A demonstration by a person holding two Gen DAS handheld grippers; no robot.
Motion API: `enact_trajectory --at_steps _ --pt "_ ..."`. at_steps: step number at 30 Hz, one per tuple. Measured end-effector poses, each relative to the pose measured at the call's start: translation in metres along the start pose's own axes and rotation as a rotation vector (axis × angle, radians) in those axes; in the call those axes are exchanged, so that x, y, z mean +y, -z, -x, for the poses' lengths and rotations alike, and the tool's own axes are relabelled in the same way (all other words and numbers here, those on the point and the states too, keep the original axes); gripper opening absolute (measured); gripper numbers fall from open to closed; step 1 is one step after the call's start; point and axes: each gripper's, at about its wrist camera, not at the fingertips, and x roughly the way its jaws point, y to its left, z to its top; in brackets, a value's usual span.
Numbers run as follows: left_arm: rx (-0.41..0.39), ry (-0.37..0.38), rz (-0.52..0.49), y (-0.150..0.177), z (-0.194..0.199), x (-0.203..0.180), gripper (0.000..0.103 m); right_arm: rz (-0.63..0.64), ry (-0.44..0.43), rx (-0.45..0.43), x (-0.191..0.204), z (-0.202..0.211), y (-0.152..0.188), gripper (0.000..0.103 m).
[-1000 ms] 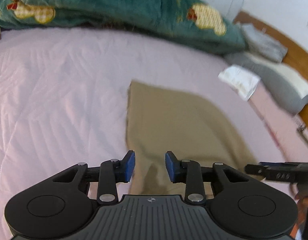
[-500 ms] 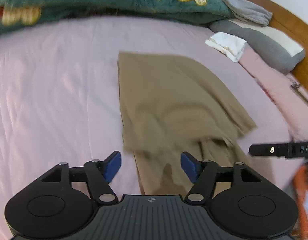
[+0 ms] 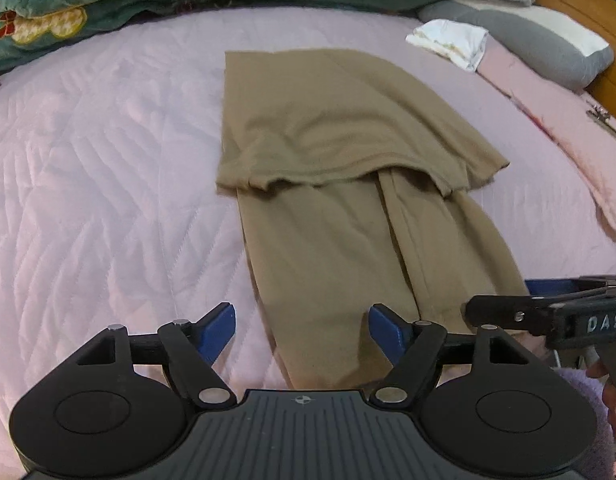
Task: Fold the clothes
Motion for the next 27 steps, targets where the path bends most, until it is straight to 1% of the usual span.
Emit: enact_trajectory --at_steps 5,9,13,16,18,19,21,23,25,27 --pt "0.013 0.001 0.011 0.006 -0.007 0.0 0.076 0.094 0.07 -0.011 0.017 -0.008 0.008 0.103" --pt "0.01 0.003 0.012 0.007 -0.011 0.002 0.084 0.1 0.079 -0.03 0.018 -0.007 0.012 0.103" --pt "0.001 0.032 0.009 0.009 -0.014 0.006 0.096 0.07 0.064 -0.029 0.013 -0.004 0.01 0.103" --pt "-0.005 0.039 0.02 0.011 -0.013 0.009 0.096 -0.006 0.014 -0.009 0.006 0.0 0.005 0.103" --pt "-0.004 0.038 0.02 0.012 -0.013 0.008 0.096 -0.039 -0.007 -0.017 0.002 0.001 0.004 0.103" --pt "-0.002 0.036 0.017 0.011 -0.014 0.007 0.098 -0.055 -0.018 -0.022 -0.001 0.001 0.004 0.103" --pt "-0.005 0.044 0.02 0.01 -0.016 0.006 0.101 -0.008 -0.011 -0.032 0.004 0.0 0.006 0.103" --pt "-0.012 0.057 0.029 0.008 -0.017 0.005 0.101 0.018 0.007 -0.023 0.008 -0.002 0.005 0.103" --pt "-0.017 0.083 0.04 0.006 -0.018 0.003 0.1 0.013 0.007 -0.015 0.008 -0.003 0.003 0.103" --pt "-0.022 0.101 0.042 0.005 -0.02 0.0 0.1 -0.019 -0.012 -0.009 0.003 -0.002 0.0 0.103"
